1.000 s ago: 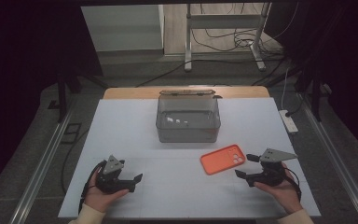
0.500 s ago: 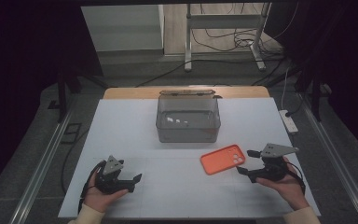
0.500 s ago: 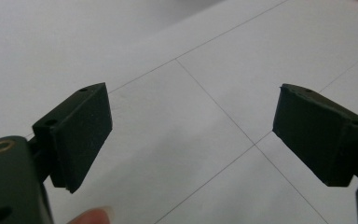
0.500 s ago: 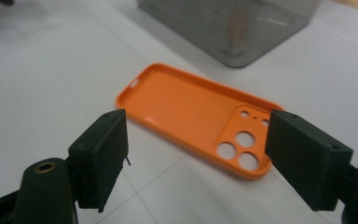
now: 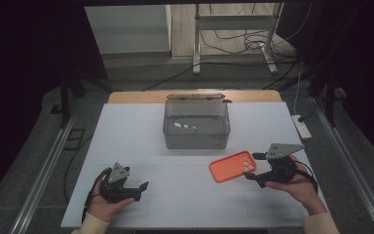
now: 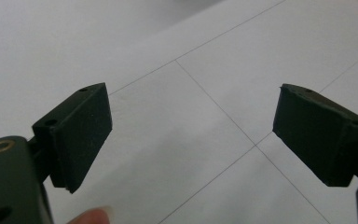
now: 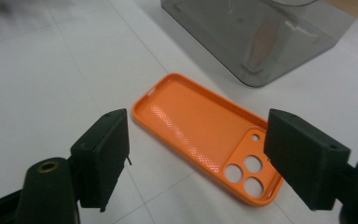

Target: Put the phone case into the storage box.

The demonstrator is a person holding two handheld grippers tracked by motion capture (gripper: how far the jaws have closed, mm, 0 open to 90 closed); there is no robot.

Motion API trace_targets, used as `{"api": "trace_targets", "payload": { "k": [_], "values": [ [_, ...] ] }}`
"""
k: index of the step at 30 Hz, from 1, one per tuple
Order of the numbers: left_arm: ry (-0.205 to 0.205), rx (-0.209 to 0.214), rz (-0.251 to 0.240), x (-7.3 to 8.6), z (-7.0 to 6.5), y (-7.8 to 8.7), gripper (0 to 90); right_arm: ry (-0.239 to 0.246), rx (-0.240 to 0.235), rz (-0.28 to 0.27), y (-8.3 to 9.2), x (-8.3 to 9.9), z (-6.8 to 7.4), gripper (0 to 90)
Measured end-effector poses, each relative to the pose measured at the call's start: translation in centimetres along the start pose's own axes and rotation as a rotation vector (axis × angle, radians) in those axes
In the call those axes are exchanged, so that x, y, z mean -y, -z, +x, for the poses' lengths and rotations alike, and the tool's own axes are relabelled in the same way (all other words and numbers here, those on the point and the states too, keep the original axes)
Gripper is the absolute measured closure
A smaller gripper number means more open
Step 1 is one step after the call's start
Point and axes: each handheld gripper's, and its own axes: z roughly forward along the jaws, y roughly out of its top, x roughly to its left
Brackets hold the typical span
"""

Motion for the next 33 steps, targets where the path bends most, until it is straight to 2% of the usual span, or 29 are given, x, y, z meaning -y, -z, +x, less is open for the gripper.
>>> {"api": "trace_targets", "payload": {
  "k": [4,9,13,18,24,29,33],
  "values": [
    [-0.004,-0.001,0.005,-0.1,-0.1,-0.1,11.7,0.027,-0.014,0.032,0.3,-0.7,0.0,22.6],
    [-0.010,-0.004,-0.003,-0.1,-0.1,0.0,11.7,0.049,-0.016,0.041,0.3,-1.1,0.0,22.4],
    [-0.003,0.000,-0.001,-0.1,0.0,-0.2,11.8,0.091,-0.028,0.075,-0.1,-1.3,0.0,22.3],
    [-0.006,0.001,0.006,-0.1,0.0,-0.3,11.7,0.108,-0.038,0.093,-0.4,-1.4,-0.4,21.8],
    [-0.004,0.000,0.006,-0.1,0.0,-0.3,11.6,0.132,-0.036,0.082,-0.1,-1.9,-0.5,21.9],
    [0.006,0.014,0.004,0.0,0.2,-0.3,11.5,0.180,-0.047,0.082,0.2,-2.8,-0.5,21.3],
    [0.005,0.014,0.006,-0.1,0.2,-0.3,11.4,0.186,-0.051,0.088,0.1,-3.2,-0.6,20.6]
  ]
}}
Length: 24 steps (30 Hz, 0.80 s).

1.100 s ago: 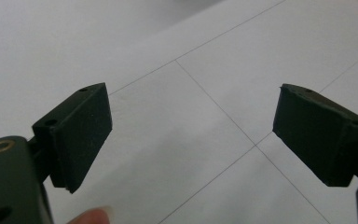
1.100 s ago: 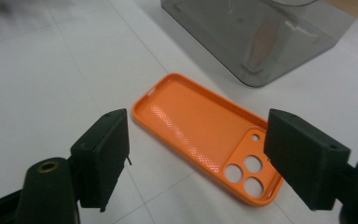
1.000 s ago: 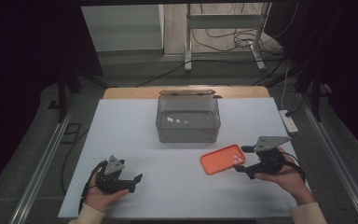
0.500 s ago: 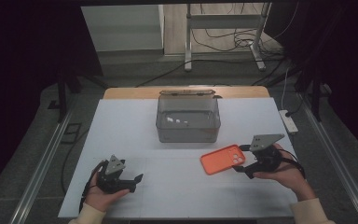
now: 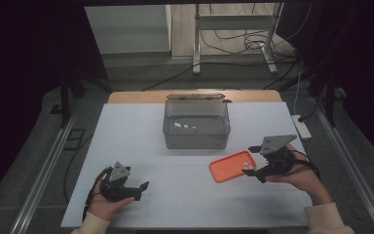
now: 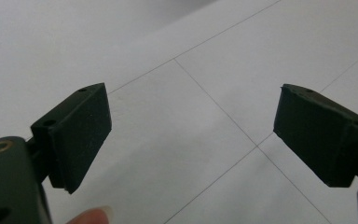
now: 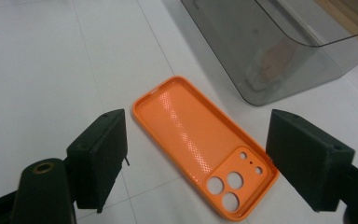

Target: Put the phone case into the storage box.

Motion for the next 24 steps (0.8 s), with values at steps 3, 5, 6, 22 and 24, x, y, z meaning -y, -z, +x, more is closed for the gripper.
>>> {"api": "trace_targets", "payload": {
  "k": [3,5,6,22,24],
  "values": [
    [0.000,0.000,0.000,0.0,0.0,0.0,11.5,0.010,-0.002,0.009,-0.2,-0.1,-0.3,20.7],
    [-0.001,0.000,0.000,0.0,0.0,-0.1,11.5,0.018,-0.014,0.025,-0.3,-0.2,-0.4,20.7],
    [-0.001,0.001,0.001,0.0,-0.1,-0.1,11.5,0.018,-0.014,0.025,-0.3,-0.2,-0.4,20.7],
    [-0.010,0.005,0.002,0.0,-0.1,-0.1,11.4,0.084,-0.088,0.068,-0.8,-0.8,-1.1,18.9],
    [-0.010,0.009,0.005,0.0,-0.1,-0.1,11.5,0.086,-0.078,0.069,-0.7,-1.1,-1.2,15.4]
  ]
}}
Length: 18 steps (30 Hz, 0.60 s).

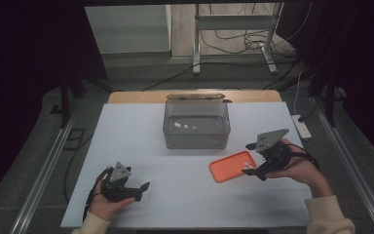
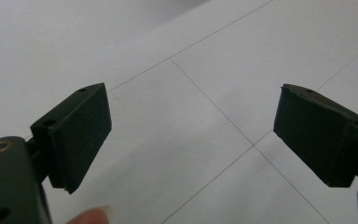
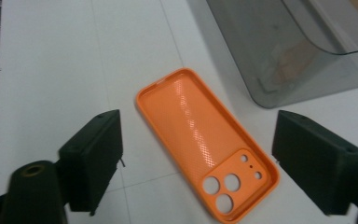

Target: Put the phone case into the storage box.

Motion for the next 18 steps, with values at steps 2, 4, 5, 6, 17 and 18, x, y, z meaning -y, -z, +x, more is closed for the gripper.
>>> {"api": "trace_targets", "payload": {
  "k": [2,4,5,6,17,18],
  "values": [
    [0.000,0.001,0.001,0.01,0.01,-0.04,11.5,0.003,-0.014,-0.001,0.04,-0.15,-0.07,15.5],
    [0.000,0.002,0.003,0.02,0.02,-0.06,11.6,0.014,-0.025,0.003,-0.01,-0.29,-0.16,15.5],
    [0.000,0.002,0.003,0.02,0.02,-0.06,11.7,0.014,-0.025,0.003,-0.01,-0.29,-0.16,15.5],
    [-0.002,0.003,0.005,0.03,0.04,-0.06,11.8,0.027,-0.032,0.015,-0.17,-0.33,-0.28,15.5],
    [-0.004,0.001,0.008,0.01,0.04,-0.06,11.9,0.088,-0.052,0.031,-0.61,-0.61,-0.55,16.4],
    [-0.004,0.000,0.007,0.01,0.01,-0.05,11.9,0.094,-0.052,0.030,-0.60,-0.59,-0.62,16.8]
  ]
}}
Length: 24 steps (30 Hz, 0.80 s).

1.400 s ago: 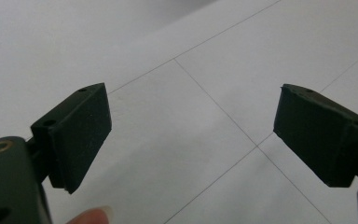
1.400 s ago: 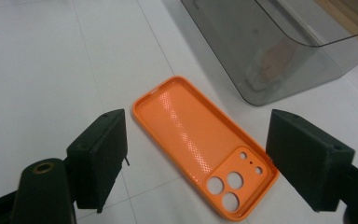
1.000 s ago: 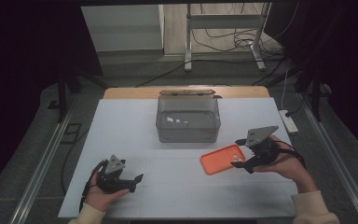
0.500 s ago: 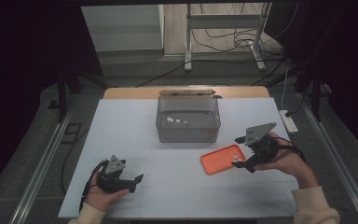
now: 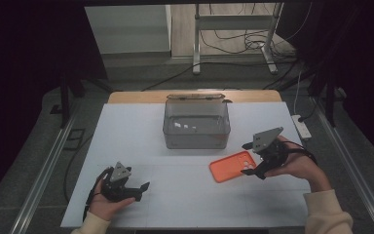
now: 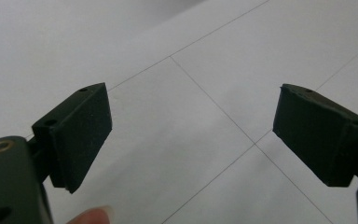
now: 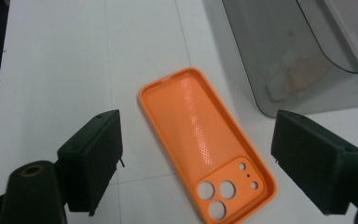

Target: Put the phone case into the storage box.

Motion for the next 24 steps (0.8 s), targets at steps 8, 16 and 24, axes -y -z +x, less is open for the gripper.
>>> {"api": "trace_targets", "payload": {
  "k": [8,16,24],
  "values": [
    [-0.004,0.003,0.002,0.0,0.0,0.0,11.9,0.007,-0.011,0.010,-0.1,-0.1,-0.1,16.8],
    [-0.007,0.004,0.002,0.0,-0.1,0.0,12.0,0.011,-0.038,0.016,-0.8,-0.2,-0.4,16.6],
    [-0.001,0.010,0.005,0.0,0.1,0.0,12.1,0.017,-0.067,0.042,-1.7,0.0,-0.7,17.8]
  ]
}}
